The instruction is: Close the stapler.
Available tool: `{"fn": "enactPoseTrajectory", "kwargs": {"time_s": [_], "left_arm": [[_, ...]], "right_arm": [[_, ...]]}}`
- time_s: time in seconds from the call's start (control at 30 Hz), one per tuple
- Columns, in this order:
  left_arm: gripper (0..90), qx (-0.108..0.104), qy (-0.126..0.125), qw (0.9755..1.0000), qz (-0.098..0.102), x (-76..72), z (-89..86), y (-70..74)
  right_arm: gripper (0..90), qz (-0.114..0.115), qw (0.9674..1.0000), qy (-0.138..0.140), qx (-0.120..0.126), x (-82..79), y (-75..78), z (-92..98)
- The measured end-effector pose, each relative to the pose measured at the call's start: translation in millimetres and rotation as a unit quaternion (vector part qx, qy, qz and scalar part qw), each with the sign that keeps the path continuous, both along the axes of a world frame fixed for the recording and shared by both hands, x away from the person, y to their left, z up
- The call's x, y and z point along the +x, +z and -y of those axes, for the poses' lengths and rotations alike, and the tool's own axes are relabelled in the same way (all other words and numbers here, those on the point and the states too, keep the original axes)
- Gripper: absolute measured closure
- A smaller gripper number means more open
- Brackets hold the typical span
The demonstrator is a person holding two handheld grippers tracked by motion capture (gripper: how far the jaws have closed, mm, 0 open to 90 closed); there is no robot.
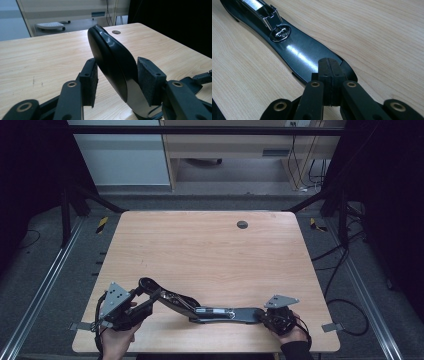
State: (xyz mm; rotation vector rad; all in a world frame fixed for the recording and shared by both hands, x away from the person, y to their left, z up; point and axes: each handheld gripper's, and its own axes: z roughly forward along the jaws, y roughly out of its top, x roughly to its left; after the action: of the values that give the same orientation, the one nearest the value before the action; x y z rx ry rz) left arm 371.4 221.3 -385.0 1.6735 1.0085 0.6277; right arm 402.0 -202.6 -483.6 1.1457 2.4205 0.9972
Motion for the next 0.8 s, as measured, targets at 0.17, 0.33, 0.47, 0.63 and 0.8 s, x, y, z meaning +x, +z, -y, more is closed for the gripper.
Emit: {"fn": "enactPoseTrajectory", "kwargs": {"time_s": [0.17, 0.33, 0.47, 0.63, 0.8], "left_arm": [[52.8, 0.000, 0.001, 1.0000, -0.003, -0.1, 1.9, 1.9], [53.3, 0.003, 0.000, 1.0000, -0.001, 0.2, 5.2, 4.0], [53.6, 0.006, -0.001, 1.0000, 0.002, -0.3, 8.2, 5.4], [54.1, 0.008, 0.001, 1.0000, 0.003, -0.7, 12.8, 7.5], [54.4, 0.015, 0.001, 0.9999, 0.003, -0.8, 17.0, 10.5]], "right_arm": [[90.0, 0.001, 1.0000, 0.001, 0.004, 0.5, -0.8, 0.7], [90.0, -0.005, 0.9999, -0.002, 0.015, 0.7, -1.1, 1.8], [90.0, -0.007, 0.9998, -0.004, 0.016, 0.8, -1.2, 2.0], [90.0, -0.007, 0.9998, -0.002, 0.018, 1.2, -1.3, 2.2], [90.0, -0.007, 0.9999, -0.004, 0.014, 1.1, -1.1, 1.8]]}}
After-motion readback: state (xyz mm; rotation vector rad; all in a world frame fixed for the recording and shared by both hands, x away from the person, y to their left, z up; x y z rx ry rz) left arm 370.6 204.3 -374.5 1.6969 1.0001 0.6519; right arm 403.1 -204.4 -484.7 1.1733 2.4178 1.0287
